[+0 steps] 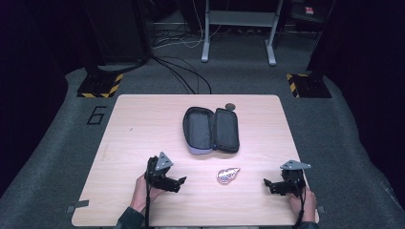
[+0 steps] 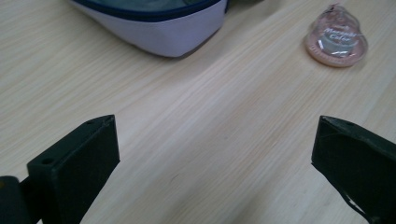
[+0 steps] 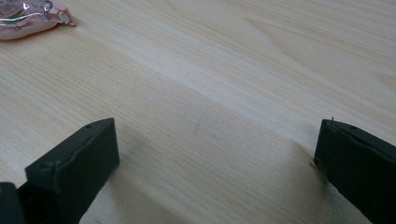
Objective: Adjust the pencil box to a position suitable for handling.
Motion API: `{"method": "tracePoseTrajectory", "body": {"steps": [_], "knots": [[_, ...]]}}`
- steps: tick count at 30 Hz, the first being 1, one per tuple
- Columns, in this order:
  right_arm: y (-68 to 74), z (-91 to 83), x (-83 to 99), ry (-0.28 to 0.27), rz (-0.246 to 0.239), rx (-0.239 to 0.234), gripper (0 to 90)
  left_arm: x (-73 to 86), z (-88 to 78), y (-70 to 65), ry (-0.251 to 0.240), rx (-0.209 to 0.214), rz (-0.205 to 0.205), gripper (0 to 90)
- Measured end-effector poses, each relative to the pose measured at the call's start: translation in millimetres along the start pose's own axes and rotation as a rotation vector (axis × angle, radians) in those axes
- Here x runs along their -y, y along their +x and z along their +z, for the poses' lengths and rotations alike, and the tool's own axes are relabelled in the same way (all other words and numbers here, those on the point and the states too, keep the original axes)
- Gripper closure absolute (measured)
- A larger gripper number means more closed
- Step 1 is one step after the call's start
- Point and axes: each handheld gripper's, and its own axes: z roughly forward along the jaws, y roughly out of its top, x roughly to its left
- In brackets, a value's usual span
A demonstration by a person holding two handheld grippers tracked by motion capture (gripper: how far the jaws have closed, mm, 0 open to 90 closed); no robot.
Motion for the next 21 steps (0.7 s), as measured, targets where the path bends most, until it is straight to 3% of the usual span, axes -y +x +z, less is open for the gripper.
{"method": "tracePoseTrajectory", "body": {"steps": [13, 21], "knots": [[-0.1, 0.0, 0.0, 0.000, 0.000, -0.001, 0.0, -28.3, 36.6, -27.2, -0.004, 0.105, 0.047, 0.4], [-0.2, 0.0, 0.0, 0.000, -0.002, -0.002, 0.0, -44.4, 56.9, -43.3, 0.004, 0.154, 0.102, 0.4]]}}
